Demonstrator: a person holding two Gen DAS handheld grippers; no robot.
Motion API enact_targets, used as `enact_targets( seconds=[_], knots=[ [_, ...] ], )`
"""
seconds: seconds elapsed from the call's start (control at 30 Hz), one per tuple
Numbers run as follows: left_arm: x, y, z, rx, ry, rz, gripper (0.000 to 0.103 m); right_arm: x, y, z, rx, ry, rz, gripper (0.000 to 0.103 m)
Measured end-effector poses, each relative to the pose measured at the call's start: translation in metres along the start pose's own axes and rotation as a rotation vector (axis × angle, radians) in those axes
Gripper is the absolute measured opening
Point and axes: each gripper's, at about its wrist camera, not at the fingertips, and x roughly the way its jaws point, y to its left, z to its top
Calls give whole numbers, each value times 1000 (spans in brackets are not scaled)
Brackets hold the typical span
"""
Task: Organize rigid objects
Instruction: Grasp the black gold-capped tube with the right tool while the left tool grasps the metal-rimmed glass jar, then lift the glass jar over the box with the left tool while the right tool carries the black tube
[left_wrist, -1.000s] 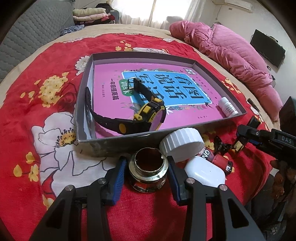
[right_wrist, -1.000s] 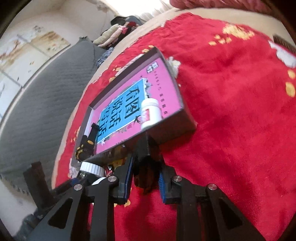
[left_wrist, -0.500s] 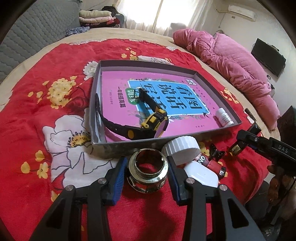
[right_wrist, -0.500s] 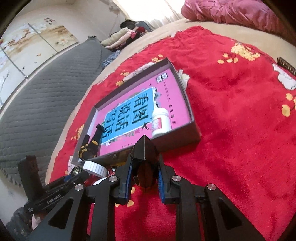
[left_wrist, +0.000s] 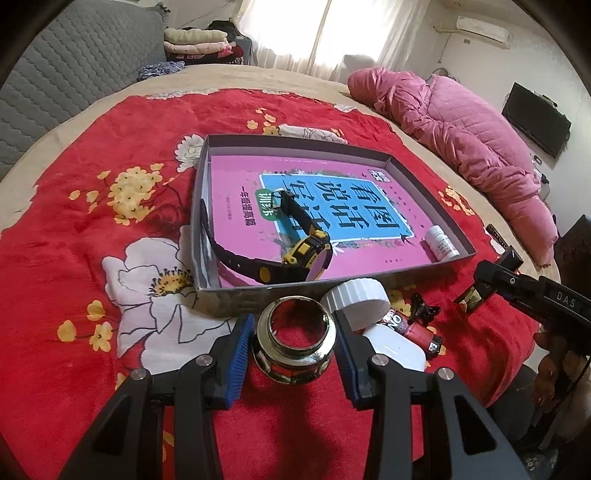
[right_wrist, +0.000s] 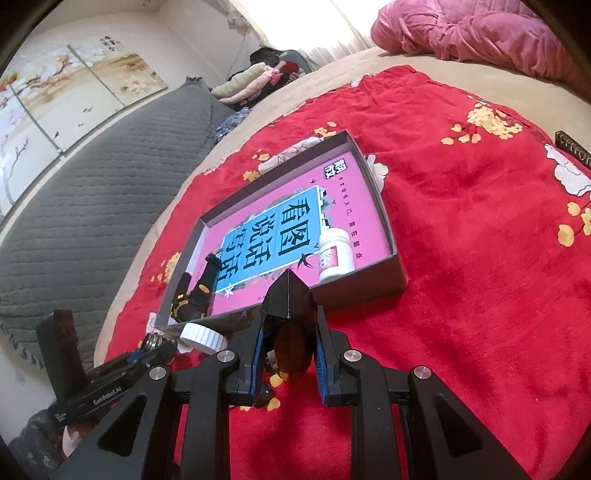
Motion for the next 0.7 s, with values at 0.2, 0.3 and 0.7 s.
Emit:
enact_targets(
  seconds=[0.2, 0.3, 0.7],
  knots=[
    [-9, -2, 1, -1, -28, 7, 42, -6, 3, 1, -14, -20, 7, 23],
    [-13, -2, 3, -2, -45, 7, 42, -11, 5, 2, -21, -32, 9, 23],
    [-25, -12, 7, 30, -94, 9, 42, -20, 18, 5, -71, -67, 10, 23]
  ],
)
